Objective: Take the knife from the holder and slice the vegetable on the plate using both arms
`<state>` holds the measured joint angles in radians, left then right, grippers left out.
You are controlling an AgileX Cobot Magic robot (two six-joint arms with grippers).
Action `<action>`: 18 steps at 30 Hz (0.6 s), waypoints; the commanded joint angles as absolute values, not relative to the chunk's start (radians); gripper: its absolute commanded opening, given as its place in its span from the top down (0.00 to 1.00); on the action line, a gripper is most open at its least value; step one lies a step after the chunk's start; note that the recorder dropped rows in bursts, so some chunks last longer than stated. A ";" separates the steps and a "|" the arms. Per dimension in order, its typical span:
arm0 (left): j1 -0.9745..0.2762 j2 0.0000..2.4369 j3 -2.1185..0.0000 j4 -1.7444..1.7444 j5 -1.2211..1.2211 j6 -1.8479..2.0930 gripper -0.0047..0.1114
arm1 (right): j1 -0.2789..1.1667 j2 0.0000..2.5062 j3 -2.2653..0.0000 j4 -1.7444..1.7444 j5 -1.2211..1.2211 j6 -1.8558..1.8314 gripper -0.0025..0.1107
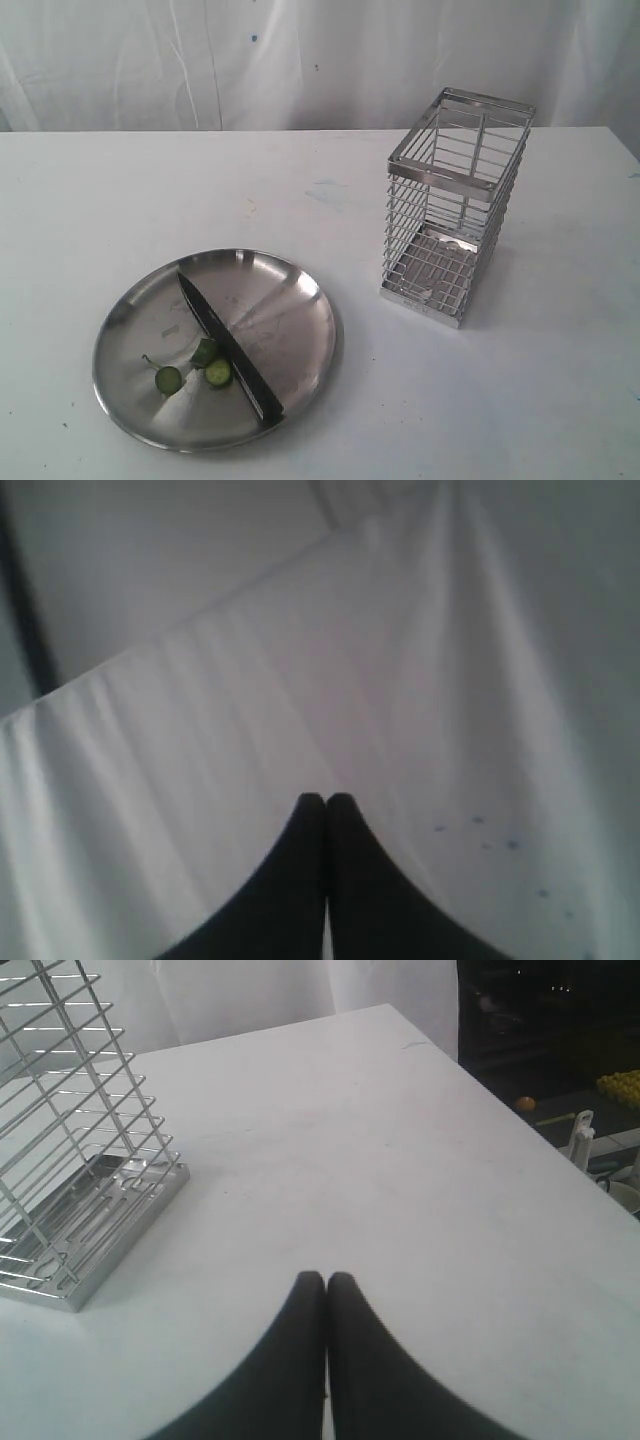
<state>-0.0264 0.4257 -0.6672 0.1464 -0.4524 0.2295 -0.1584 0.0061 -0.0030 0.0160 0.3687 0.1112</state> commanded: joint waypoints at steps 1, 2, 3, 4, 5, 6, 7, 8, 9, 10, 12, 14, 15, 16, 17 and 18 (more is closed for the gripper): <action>-0.034 0.420 -0.631 0.755 -0.287 -0.439 0.96 | -0.160 0.000 0.000 0.008 0.365 0.114 0.98; -0.034 0.420 -0.587 0.674 -0.194 -0.434 0.96 | -0.160 0.000 0.000 0.008 0.365 0.114 0.98; -0.034 0.417 -0.555 0.583 -0.117 -0.408 0.96 | -0.160 0.000 0.000 0.008 0.365 0.114 0.98; -0.034 0.407 -0.515 0.442 0.000 -0.361 0.96 | -0.160 0.000 0.000 0.008 0.365 0.114 0.98; -0.034 0.393 -0.478 0.290 0.132 -0.302 0.96 | -0.160 0.000 0.000 0.008 0.365 0.114 0.98; -0.034 0.372 -0.450 0.178 0.233 -0.262 0.96 | -0.160 0.000 0.000 0.008 0.365 0.114 0.98; -0.034 0.345 -0.416 0.143 0.343 -0.248 0.96 | -0.160 0.000 0.000 0.007 0.365 0.117 0.98; -0.034 0.316 -0.381 0.143 0.418 -0.271 0.96 | -0.160 0.000 0.000 0.007 0.365 0.133 0.98; -0.034 0.292 -0.343 0.143 0.464 -0.275 0.96 | -0.160 0.000 0.000 0.007 0.365 0.129 0.98; -0.034 0.261 -0.304 0.143 0.474 -0.275 0.96 | -0.160 0.000 0.000 0.007 0.365 0.133 0.98; -0.034 0.205 -0.232 0.135 0.452 -0.275 0.96 | -0.160 0.000 0.000 0.007 0.365 0.133 0.98; -0.034 0.147 -0.153 0.133 0.368 -0.275 0.96 | -0.160 0.000 0.000 0.007 0.365 0.134 0.98; -0.034 0.126 -0.122 0.133 0.320 -0.275 0.96 | -0.160 0.000 0.000 0.007 0.365 0.134 0.98; -0.034 0.103 -0.084 0.133 0.265 -0.275 0.96 | -0.160 0.000 0.000 0.007 0.365 0.134 0.98; -0.034 0.082 -0.048 0.133 0.212 -0.275 0.96 | -0.160 0.000 0.000 0.007 0.365 0.134 0.98; -0.034 0.062 -0.011 0.133 0.168 -0.271 0.96 | -0.160 0.000 0.000 0.007 0.365 0.134 0.98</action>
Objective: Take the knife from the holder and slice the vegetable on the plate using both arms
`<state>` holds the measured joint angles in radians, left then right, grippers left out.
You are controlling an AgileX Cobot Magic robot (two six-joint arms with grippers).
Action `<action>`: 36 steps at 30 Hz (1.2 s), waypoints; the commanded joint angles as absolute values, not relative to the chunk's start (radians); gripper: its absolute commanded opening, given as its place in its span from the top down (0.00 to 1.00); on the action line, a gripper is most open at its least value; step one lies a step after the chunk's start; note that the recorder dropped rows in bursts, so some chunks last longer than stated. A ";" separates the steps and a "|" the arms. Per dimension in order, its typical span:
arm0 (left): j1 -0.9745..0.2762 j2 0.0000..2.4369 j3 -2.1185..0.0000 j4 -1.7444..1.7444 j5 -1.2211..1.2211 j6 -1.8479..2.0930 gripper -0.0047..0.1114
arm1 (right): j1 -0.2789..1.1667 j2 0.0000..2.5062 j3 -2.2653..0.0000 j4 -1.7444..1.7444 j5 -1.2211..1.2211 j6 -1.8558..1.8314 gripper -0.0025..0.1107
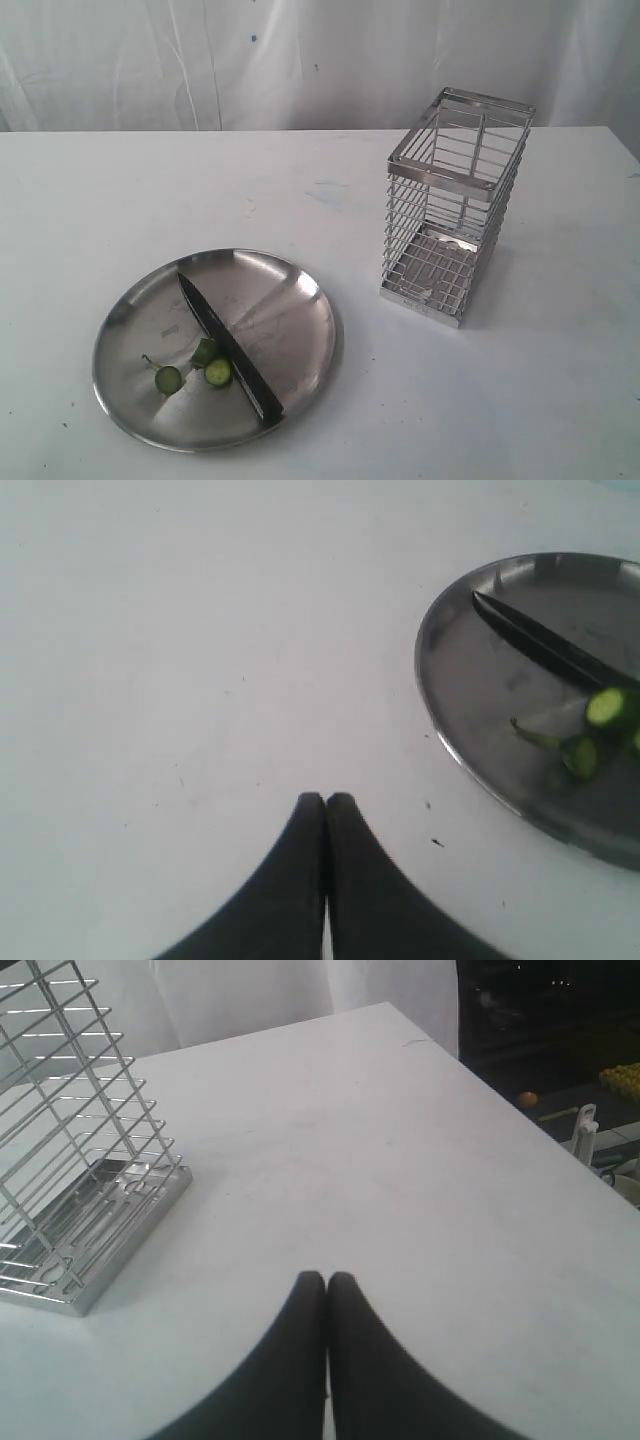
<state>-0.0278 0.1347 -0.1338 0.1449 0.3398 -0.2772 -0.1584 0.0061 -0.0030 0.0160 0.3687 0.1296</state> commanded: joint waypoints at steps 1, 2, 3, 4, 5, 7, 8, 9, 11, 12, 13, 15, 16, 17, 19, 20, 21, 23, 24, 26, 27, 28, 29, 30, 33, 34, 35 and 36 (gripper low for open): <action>-0.034 0.045 0.000 0.133 0.136 -0.262 0.96 | -0.160 0.000 0.000 0.007 0.365 0.134 0.98; -0.032 0.028 0.000 0.122 0.159 -0.260 0.96 | -0.160 0.000 0.000 0.007 0.365 0.134 0.98; -0.032 0.012 0.000 0.100 0.258 -0.243 0.96 | -0.160 0.000 0.000 0.007 0.365 0.134 0.98; -0.032 0.007 0.000 0.091 0.291 -0.222 0.96 | -0.160 0.000 0.000 0.007 0.365 0.134 0.98; -0.032 0.002 0.000 0.091 0.294 -0.200 0.96 | -0.160 0.000 0.000 0.007 0.365 0.134 0.98; -0.032 0.000 0.000 0.093 0.292 -0.182 0.96 | -0.160 0.000 0.000 0.007 0.365 0.134 0.98; -0.032 0.000 0.000 0.095 0.292 -0.173 0.96 | -0.160 0.000 0.000 0.007 0.365 0.134 0.98; -0.032 0.000 0.000 0.095 0.292 -0.159 0.96 | -0.160 0.000 0.000 0.007 0.365 0.134 0.98; -0.032 0.000 0.000 0.095 0.291 -0.149 0.96 | -0.160 0.000 0.000 0.007 0.365 0.134 0.98; -0.032 0.000 0.000 0.095 0.291 -0.149 0.96 | -0.160 0.000 0.000 0.007 0.365 0.134 0.98; -0.032 0.000 0.000 0.095 0.291 -0.149 0.96 | -0.160 0.000 0.000 0.007 0.365 0.134 0.98; -0.032 0.000 0.000 0.095 0.291 -0.149 0.96 | -0.160 0.000 0.000 0.007 0.365 0.134 0.98; -0.032 0.000 0.000 0.095 0.291 -0.149 0.96 | -0.160 0.000 0.000 0.007 0.365 0.134 0.98; -0.032 0.000 0.000 0.095 0.291 -0.149 0.96 | -0.160 0.000 0.000 0.007 0.365 0.134 0.98; -0.032 0.000 0.000 0.095 0.291 -0.149 0.96 | -0.160 0.000 0.000 0.007 0.365 0.134 0.98; -0.032 0.002 0.000 0.095 0.296 -0.149 0.96 | -0.160 0.000 0.000 0.007 0.365 0.134 0.98; -0.032 0.002 0.000 0.095 0.294 -0.149 0.96 | -0.160 0.000 0.000 0.007 0.365 0.134 0.98; -0.032 0.000 0.000 0.095 0.290 -0.149 0.96 | -0.160 0.000 0.000 0.007 0.365 0.134 0.98; -0.032 0.000 0.000 0.095 0.290 -0.149 0.96 | -0.160 0.000 0.000 0.007 0.365 0.134 0.98; -0.032 0.000 0.000 0.095 0.290 -0.149 0.96 | -0.160 0.000 0.000 0.007 0.365 0.134 0.98; -0.032 0.000 0.000 0.095 0.290 -0.149 0.96 | -0.160 0.000 0.000 0.007 0.365 0.134 0.98; -0.032 0.000 0.000 0.095 0.290 -0.149 0.96 | -0.160 0.000 0.000 0.007 0.365 0.134 0.98; -0.032 0.000 0.000 0.095 0.290 -0.149 0.96 | -0.160 0.000 0.000 0.007 0.365 0.134 0.98; -0.032 0.000 0.000 0.095 0.290 -0.149 0.96 | -0.160 0.000 0.000 0.007 0.365 0.134 0.98; -0.032 0.000 0.000 0.095 0.290 -0.149 0.96 | -0.160 0.000 0.000 0.007 0.365 0.134 0.98; -0.032 0.000 0.000 0.095 0.290 -0.149 0.96 | -0.160 0.000 0.000 0.007 0.365 0.134 0.98; -0.032 0.000 0.000 0.095 0.290 -0.149 0.96 | -0.160 0.000 0.000 0.007 0.365 0.134 0.98; -0.032 0.000 0.000 0.095 0.290 -0.149 0.96 | -0.160 0.000 0.000 0.007 0.365 0.134 0.98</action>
